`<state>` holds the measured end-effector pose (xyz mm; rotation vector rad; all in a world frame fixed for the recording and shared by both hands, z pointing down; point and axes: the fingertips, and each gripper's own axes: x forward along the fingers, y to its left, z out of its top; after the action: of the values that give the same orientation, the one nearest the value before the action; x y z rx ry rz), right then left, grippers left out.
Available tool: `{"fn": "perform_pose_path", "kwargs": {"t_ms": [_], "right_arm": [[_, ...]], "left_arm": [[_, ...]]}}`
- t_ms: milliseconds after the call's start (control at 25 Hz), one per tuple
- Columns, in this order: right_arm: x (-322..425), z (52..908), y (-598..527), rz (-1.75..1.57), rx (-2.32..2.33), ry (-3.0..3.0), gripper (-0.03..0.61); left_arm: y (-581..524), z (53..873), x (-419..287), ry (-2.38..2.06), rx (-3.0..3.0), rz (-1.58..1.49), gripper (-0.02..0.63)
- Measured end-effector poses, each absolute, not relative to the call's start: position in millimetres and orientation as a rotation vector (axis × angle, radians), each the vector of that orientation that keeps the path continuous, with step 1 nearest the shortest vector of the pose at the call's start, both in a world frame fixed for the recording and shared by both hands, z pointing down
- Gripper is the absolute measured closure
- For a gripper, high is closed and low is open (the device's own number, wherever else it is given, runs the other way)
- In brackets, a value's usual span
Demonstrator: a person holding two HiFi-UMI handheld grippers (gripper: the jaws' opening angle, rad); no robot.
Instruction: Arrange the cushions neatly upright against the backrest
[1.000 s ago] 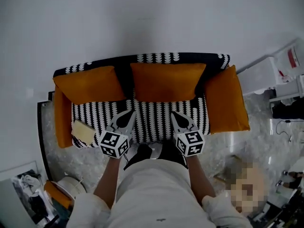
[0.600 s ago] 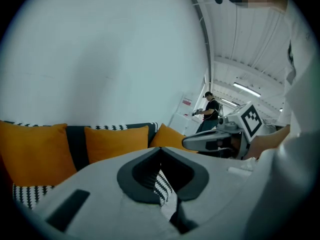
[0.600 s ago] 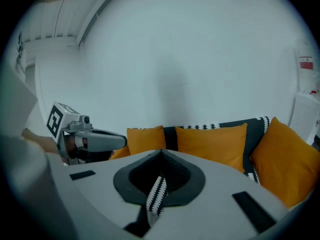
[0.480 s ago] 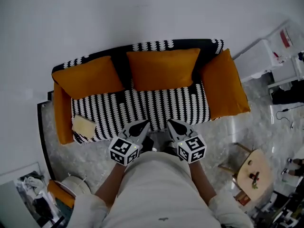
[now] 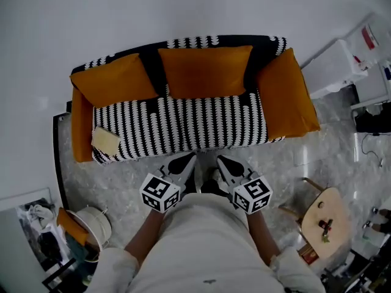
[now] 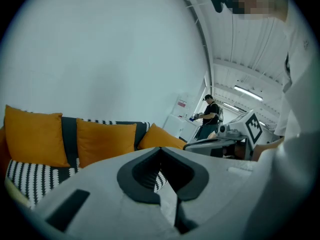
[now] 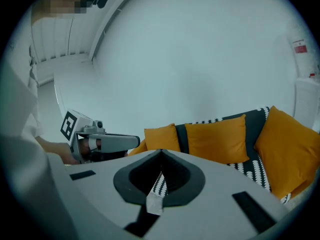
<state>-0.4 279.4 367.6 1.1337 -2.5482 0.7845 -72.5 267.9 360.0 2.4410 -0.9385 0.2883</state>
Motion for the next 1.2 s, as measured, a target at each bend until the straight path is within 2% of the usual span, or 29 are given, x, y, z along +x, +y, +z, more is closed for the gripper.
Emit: {"fn": "perform_pose_path", "kwargs": {"t_ms": [480, 1200], "right_arm": [[29, 398, 340, 0.775, 0.902, -2.555, 0.572], [41, 391, 369, 0.769, 0.939, -2.573, 0.572]], "left_arm": [[353, 385, -60, -1.154, 2.254, 0.259, 0.601], [370, 380, -24, -1.059, 2.341, 0.287, 0.601]]}}
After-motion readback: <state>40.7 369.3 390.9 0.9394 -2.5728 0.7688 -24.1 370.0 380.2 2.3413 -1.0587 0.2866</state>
